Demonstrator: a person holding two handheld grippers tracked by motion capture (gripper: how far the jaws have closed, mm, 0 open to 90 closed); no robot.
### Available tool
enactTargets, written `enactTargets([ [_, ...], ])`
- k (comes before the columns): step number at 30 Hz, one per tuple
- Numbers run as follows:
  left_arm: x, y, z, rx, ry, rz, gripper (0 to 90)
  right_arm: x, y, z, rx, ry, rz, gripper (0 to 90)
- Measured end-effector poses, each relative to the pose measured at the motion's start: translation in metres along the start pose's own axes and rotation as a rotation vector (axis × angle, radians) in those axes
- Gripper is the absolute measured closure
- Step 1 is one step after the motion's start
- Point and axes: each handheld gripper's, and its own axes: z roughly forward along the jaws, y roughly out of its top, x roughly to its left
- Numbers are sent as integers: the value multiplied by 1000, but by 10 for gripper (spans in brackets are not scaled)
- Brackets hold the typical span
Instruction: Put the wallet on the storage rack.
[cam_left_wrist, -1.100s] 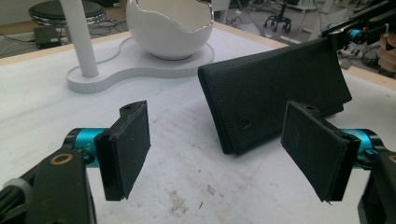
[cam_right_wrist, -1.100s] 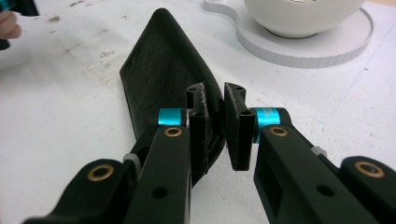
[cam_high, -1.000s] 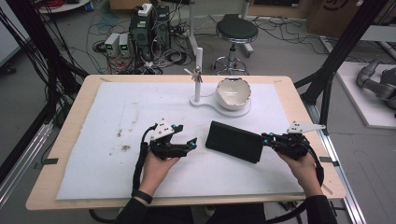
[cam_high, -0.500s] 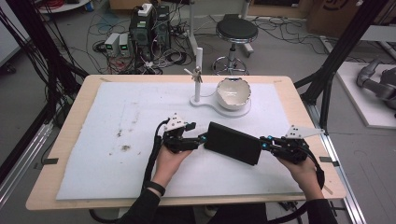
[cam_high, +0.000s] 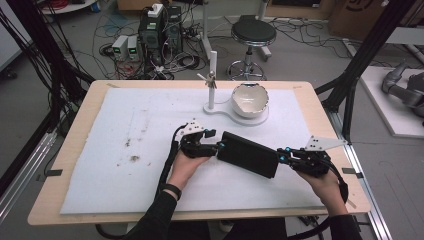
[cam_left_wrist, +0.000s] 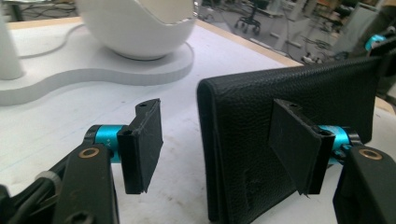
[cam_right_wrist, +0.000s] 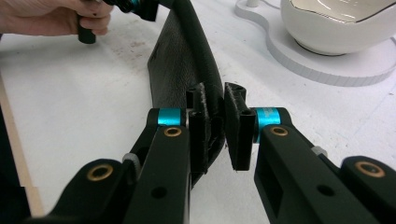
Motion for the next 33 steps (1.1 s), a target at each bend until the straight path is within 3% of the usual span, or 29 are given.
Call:
enactTargets([
  [6,5,-4,5,-10,-42,5,355,1,0,-2,-1,24,-17,814],
  [9,0,-4,8,-8,-86,55,439,1,0,-2,-1,28,-15,813],
  [11,-3,-3,9,2,-71,89,475,0,0,-2,-2,35,-11,812],
  [14,-1,-3,6,3,-72,77,544,-1,0,-2,2,38,-11,808],
  [21,-3,1,1,13,-42,146,653,-5,-1,-1,5,70,0,747],
  [28,-6,2,0,21,-31,175,680,-3,-2,12,72,69,-6,653],
  [30,-6,2,-1,22,-32,176,680,-1,-2,18,104,60,-15,655],
  [33,-6,2,-1,23,-33,174,678,-1,-3,20,103,69,0,682],
])
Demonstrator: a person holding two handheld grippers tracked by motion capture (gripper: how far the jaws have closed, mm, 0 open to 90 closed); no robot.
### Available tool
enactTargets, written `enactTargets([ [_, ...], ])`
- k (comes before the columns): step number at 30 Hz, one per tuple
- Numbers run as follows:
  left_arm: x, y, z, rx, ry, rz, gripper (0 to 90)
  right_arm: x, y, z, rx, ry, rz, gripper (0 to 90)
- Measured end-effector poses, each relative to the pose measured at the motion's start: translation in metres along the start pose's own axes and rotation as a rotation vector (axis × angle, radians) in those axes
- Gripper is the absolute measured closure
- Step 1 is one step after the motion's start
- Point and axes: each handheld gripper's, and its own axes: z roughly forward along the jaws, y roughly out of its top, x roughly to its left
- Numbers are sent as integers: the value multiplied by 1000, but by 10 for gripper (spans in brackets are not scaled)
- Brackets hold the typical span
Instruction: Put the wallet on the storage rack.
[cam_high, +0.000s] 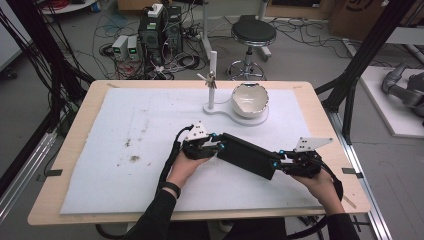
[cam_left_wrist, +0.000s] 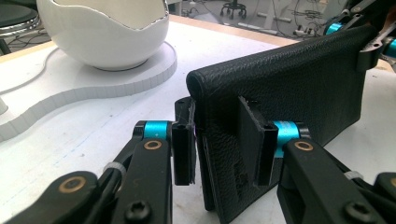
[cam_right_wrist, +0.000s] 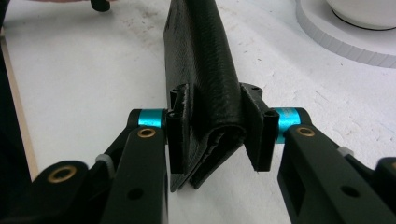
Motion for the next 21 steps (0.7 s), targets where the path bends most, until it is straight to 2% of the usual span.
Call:
enactTargets([
  [4,-1,0,0,1,4,-2,663,-1,-2,-1,-17,32,14,744],
  [10,-1,0,0,5,14,-7,641,-4,-3,-1,-28,50,41,727],
  [14,-1,1,0,6,15,-6,630,-5,-4,-1,-32,52,41,756],
  [18,-4,3,-1,-14,27,-9,527,-4,-4,-1,-39,62,49,773],
  [21,-5,6,-5,-29,38,-3,512,-2,-2,-2,-48,56,44,777],
])
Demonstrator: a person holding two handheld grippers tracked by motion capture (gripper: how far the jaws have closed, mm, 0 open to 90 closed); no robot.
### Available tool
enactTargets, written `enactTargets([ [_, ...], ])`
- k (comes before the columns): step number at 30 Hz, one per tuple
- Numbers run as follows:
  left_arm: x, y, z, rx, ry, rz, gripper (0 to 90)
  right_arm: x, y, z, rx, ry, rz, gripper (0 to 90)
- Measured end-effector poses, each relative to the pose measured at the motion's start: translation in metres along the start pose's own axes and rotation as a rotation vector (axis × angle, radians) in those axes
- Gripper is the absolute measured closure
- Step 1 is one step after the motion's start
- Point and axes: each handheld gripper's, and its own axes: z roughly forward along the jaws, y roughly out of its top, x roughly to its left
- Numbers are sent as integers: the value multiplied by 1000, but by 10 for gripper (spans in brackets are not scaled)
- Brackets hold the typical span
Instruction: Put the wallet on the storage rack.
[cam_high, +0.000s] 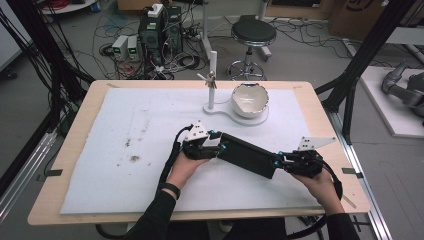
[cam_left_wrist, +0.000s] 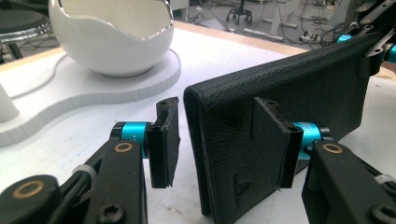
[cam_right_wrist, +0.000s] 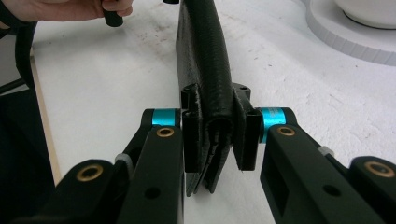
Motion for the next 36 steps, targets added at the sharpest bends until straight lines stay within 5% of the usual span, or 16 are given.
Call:
enactTargets([
  [6,0,1,-2,-7,19,-8,480,-2,3,-7,-62,-20,29,780],
  [16,0,5,-7,-24,44,-16,479,-6,22,-24,-127,-125,69,780],
  [25,-3,8,-12,-35,35,-17,471,-17,53,-36,-139,-260,127,780],
  [36,-6,10,-14,-36,24,-23,448,-30,87,-31,-74,-407,159,780],
])
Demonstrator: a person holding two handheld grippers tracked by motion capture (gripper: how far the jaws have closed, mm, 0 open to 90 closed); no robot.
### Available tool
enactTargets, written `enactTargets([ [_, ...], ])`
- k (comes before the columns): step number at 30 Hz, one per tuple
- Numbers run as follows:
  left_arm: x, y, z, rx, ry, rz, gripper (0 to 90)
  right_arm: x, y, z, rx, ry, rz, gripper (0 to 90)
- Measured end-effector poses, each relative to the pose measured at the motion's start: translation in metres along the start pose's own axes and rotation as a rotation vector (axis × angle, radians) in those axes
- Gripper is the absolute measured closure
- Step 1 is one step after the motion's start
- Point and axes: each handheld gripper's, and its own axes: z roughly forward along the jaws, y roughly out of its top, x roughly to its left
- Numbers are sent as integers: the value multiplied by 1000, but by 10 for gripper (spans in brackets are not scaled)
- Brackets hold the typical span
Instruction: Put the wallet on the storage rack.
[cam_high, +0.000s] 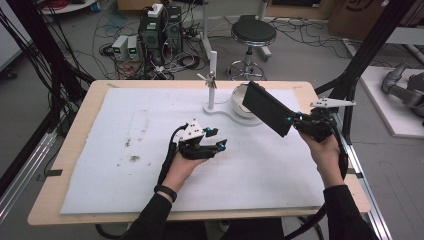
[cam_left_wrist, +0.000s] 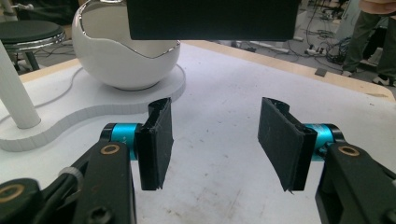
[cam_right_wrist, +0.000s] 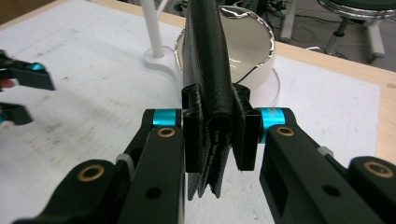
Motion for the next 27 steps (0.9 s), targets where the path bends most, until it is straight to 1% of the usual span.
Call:
enactTargets([
  [4,0,2,-4,4,5,-7,427,2,7,6,19,-39,-2,779],
  [7,1,5,-8,-5,13,-19,403,3,14,10,43,-56,-21,779],
  [10,2,7,-11,-1,18,-38,361,7,22,14,61,-76,-44,779],
  [12,3,8,-13,0,22,-44,345,9,27,16,71,-85,-55,779],
  [19,2,11,-19,-10,17,-45,324,17,44,23,129,-121,-97,778],
  [23,2,12,-20,-11,9,-45,323,19,50,31,183,-131,-112,777],
  [25,1,12,-20,-9,6,-46,319,21,52,34,189,-150,-127,776],
  [27,0,12,-20,-8,2,-48,318,23,53,37,189,-169,-129,775],
])
